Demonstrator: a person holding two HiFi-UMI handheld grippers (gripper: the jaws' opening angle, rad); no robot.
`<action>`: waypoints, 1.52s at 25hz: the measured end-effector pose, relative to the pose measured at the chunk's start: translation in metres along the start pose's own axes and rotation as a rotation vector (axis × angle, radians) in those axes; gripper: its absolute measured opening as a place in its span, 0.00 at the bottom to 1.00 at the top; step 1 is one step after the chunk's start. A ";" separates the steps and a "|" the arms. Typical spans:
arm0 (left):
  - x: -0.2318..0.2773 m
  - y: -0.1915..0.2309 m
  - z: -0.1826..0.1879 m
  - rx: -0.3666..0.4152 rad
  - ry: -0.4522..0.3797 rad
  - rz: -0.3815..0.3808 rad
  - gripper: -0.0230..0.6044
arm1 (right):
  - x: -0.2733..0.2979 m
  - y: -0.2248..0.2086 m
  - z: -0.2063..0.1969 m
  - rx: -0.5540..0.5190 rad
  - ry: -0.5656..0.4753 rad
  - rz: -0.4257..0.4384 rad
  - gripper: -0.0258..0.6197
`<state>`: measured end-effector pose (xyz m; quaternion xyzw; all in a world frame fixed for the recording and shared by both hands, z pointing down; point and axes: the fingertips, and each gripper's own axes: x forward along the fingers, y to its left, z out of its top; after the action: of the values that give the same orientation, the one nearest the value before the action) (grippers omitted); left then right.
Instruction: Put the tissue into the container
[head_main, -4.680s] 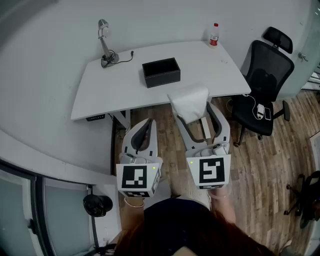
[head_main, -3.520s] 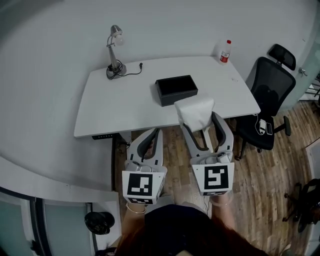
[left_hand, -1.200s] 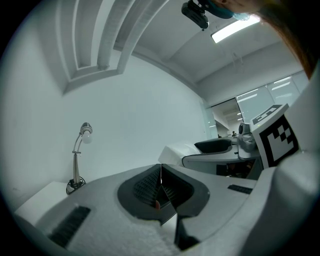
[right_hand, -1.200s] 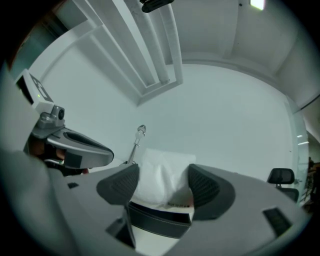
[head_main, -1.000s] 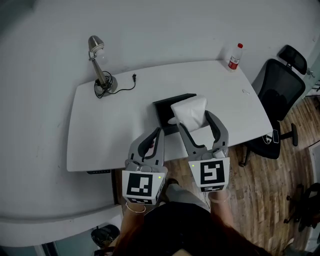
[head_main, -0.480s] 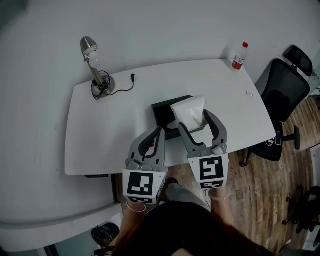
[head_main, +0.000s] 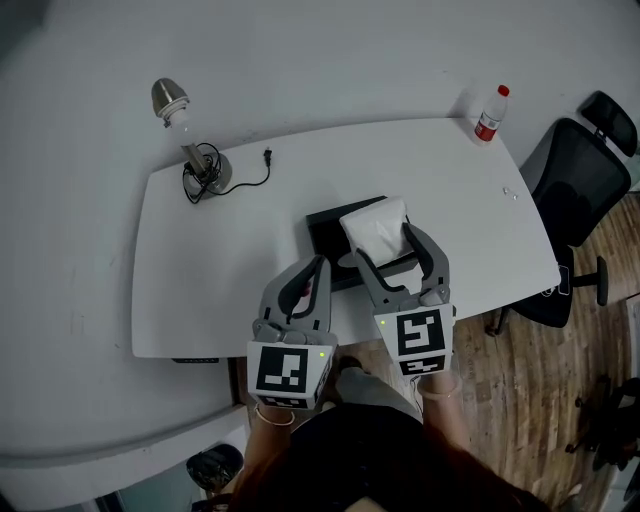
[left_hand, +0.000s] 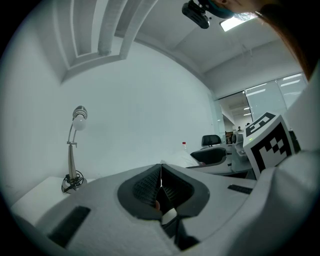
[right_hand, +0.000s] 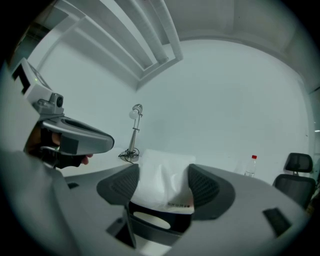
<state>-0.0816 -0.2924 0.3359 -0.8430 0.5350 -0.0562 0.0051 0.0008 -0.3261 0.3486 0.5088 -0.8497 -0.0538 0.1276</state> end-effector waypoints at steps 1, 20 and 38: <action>0.002 0.002 -0.001 -0.002 0.002 0.001 0.08 | 0.003 0.000 -0.002 0.003 0.007 0.003 0.55; 0.033 0.020 -0.026 -0.043 0.051 0.013 0.08 | 0.049 0.008 -0.061 0.049 0.227 0.088 0.55; 0.046 0.023 -0.039 -0.073 0.082 0.012 0.08 | 0.052 0.018 -0.073 -0.015 0.361 0.130 0.55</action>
<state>-0.0867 -0.3419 0.3769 -0.8365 0.5413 -0.0711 -0.0472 -0.0178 -0.3605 0.4316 0.4532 -0.8437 0.0406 0.2850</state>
